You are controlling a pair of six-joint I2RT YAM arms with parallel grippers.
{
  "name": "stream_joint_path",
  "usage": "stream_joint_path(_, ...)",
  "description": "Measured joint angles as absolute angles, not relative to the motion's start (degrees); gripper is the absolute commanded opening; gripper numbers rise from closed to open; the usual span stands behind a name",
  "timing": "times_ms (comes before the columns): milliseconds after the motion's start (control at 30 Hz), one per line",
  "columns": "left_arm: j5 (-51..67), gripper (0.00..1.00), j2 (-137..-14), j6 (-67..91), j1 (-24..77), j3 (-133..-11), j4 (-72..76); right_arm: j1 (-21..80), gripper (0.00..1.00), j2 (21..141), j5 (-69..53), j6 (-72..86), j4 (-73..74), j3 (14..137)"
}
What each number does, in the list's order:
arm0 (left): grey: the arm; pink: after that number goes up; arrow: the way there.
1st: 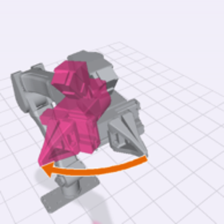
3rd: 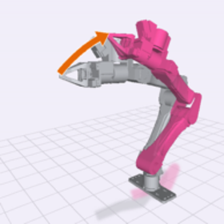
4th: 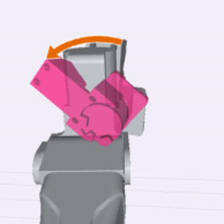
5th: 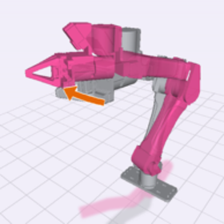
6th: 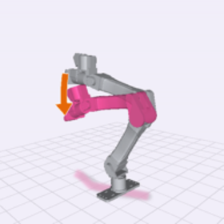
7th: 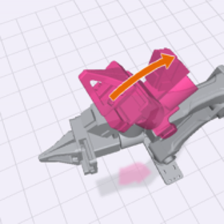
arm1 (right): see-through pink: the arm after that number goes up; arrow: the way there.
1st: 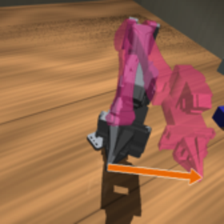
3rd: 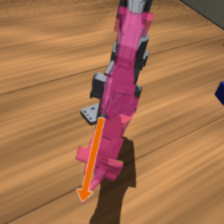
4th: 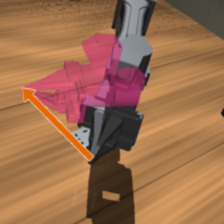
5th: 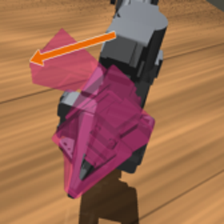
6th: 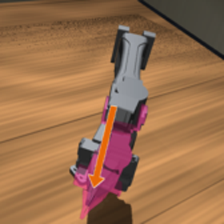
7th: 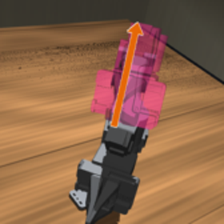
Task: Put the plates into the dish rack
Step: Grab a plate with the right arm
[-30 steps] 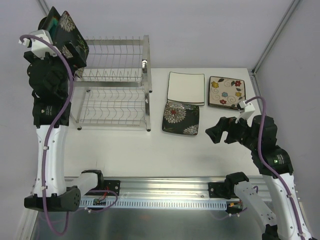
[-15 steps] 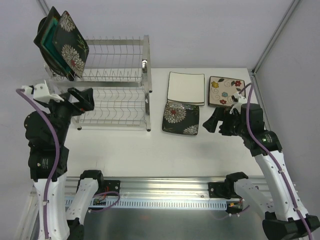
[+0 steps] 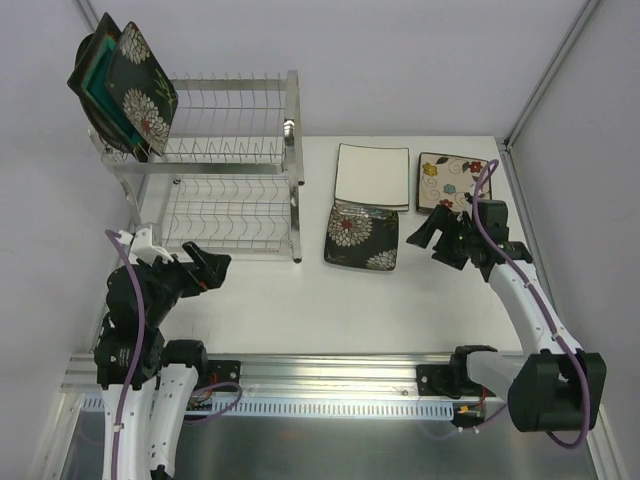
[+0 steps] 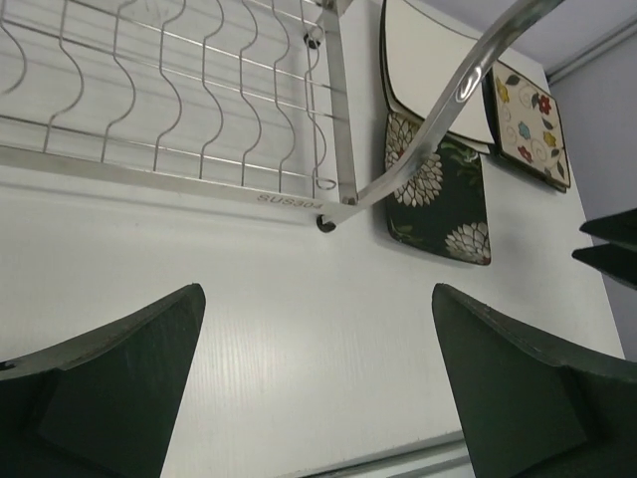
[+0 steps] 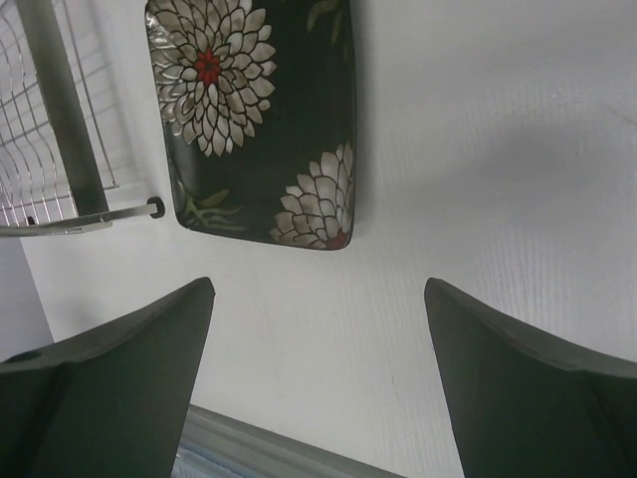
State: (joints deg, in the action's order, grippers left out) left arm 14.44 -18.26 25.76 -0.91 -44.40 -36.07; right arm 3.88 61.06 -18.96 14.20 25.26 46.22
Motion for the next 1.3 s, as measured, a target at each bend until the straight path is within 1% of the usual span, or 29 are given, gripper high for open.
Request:
stream_joint_path(367, 20.5, 0.99, -13.4, 26.0, 0.8, -36.5, -37.3, 2.9, 0.86, 74.6, -19.9, 18.2, 12.2, 41.3)
stream_joint_path(467, 21.7, 0.99, -12.7, 26.0, 1.3, -34.7, -38.0, 2.9, 0.83, 78.5, -20.5, 18.6, 8.9, 41.2)
stream_joint_path(667, 22.5, 0.99, -11.9, 26.0, 1.5, -34.6, -38.4, 2.9, 0.74, 86.0, -23.4, 19.5, 0.5, 41.2)
stream_joint_path(867, 22.5, 0.99, -10.6, 26.1, 1.5, -34.2, -38.5, 4.0, 0.71, 92.2, -27.5, 21.1, -7.7, 41.4)
stream_joint_path(1067, 22.5, 0.99, -10.4, 26.1, 1.5, -33.9, -38.5, 6.6, 0.58, 97.1, -30.5, 23.4, -15.6, 42.2)
stream_joint_path(1133, 22.5, 0.99, -10.4, 26.1, 1.5, -33.9, -38.4, 7.0, 0.51, 98.5, -31.2, 24.5, -17.9, 42.2)
stream_joint_path(1167, 22.5, 0.99, -10.4, 26.1, 1.5, -33.9, -38.4, 7.0, 0.45, 99.0, -31.3, 24.9, -18.7, 42.2)
stream_joint_path(1233, 22.5, 0.99, -10.4, 26.1, 1.5, -33.9, -38.4, 7.0, 0.38, 100.1, -31.3, 25.5, -19.9, 42.2)
stream_joint_path(1267, 22.5, 0.99, -10.4, 26.1, 1.5, -33.9, -38.4, 7.0, 0.28, 100.6, -31.4, 26.0, -20.3, 42.2)
stream_joint_path(1300, 22.5, 0.99, -10.4, 26.1, 1.5, -33.9, -38.4, 7.0, 0.23, 101.0, -31.3, 25.9, -20.8, 42.1)
